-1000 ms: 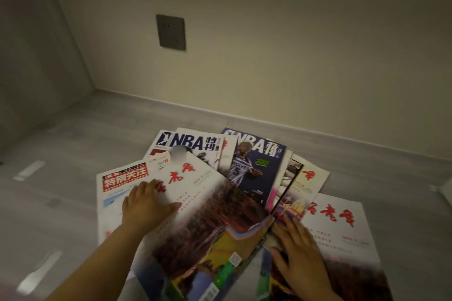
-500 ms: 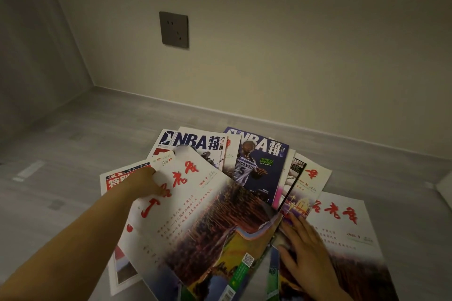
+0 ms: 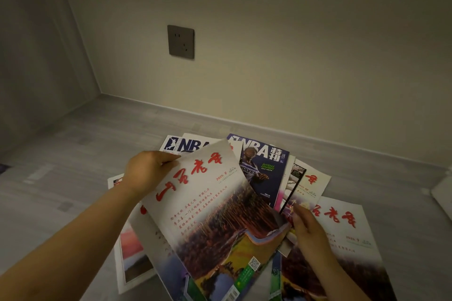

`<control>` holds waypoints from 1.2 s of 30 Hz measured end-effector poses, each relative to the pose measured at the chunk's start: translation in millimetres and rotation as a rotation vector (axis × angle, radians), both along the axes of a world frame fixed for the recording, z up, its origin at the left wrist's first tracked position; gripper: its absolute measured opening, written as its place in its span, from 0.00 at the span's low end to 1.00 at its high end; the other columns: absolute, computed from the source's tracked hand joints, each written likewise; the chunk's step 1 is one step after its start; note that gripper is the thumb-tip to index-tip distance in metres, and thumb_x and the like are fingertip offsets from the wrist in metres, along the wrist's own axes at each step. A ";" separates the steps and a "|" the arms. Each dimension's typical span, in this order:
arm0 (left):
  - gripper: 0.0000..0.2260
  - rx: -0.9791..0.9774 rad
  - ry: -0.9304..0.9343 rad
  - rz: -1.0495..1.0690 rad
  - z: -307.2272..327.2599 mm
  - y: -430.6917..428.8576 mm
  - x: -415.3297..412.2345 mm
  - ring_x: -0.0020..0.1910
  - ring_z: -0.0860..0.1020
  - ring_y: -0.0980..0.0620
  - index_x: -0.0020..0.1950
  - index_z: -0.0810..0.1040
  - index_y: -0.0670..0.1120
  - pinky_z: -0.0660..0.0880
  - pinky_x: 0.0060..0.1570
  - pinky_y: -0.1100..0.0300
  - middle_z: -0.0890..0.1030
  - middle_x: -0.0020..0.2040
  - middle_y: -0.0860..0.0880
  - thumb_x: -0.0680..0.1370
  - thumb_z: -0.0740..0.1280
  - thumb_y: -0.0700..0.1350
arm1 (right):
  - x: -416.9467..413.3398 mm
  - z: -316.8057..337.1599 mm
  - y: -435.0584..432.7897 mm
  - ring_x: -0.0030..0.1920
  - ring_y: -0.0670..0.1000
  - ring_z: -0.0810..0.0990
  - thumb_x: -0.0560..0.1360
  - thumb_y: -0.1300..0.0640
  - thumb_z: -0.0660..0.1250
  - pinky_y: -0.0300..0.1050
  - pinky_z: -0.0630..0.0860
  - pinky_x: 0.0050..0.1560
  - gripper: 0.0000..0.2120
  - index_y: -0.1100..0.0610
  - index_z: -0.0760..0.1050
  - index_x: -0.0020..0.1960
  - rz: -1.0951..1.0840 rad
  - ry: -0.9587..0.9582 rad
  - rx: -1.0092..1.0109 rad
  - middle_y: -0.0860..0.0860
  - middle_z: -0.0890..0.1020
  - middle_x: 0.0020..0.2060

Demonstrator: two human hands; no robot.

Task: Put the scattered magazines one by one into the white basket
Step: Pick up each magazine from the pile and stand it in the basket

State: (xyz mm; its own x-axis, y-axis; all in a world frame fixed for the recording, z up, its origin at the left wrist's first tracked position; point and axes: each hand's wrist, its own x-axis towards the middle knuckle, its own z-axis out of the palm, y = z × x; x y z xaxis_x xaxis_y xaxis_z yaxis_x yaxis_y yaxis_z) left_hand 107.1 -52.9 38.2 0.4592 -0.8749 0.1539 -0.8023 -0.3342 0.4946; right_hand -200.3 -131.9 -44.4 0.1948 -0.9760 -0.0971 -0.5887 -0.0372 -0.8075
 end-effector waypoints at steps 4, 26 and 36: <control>0.12 -0.178 0.011 -0.058 19.5 -7.6 -18.9 0.44 0.79 0.46 0.57 0.78 0.46 0.72 0.44 0.60 0.83 0.53 0.43 0.78 0.59 0.43 | 10.6 12.7 -5.2 0.64 0.54 0.69 0.77 0.54 0.58 0.49 0.67 0.62 0.19 0.53 0.63 0.68 0.078 -0.119 0.042 0.54 0.69 0.67; 0.22 -0.316 0.918 -0.500 89.7 -157.5 -257.7 0.57 0.73 0.48 0.68 0.64 0.49 0.73 0.51 0.56 0.75 0.55 0.47 0.75 0.64 0.40 | -196.2 108.7 -9.7 0.33 0.36 0.80 0.72 0.61 0.66 0.30 0.74 0.32 0.14 0.41 0.76 0.38 -0.462 -0.547 -0.269 0.39 0.80 0.34; 0.13 -0.185 0.888 -0.666 109.5 -235.9 -424.2 0.49 0.76 0.47 0.59 0.73 0.37 0.75 0.45 0.56 0.78 0.56 0.41 0.75 0.63 0.34 | -313.0 126.3 -36.2 0.38 0.48 0.78 0.71 0.63 0.67 0.29 0.73 0.31 0.07 0.60 0.78 0.50 -0.599 -0.329 -0.283 0.47 0.80 0.41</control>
State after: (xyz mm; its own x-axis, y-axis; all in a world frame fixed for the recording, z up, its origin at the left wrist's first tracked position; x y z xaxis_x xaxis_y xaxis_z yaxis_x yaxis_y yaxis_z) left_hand -317.1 -288.8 147.7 -0.0799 -0.9843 0.1575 -0.1324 0.1671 0.9770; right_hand -513.3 -168.2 82.0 -0.4034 -0.9034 0.1454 -0.3022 -0.0185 -0.9531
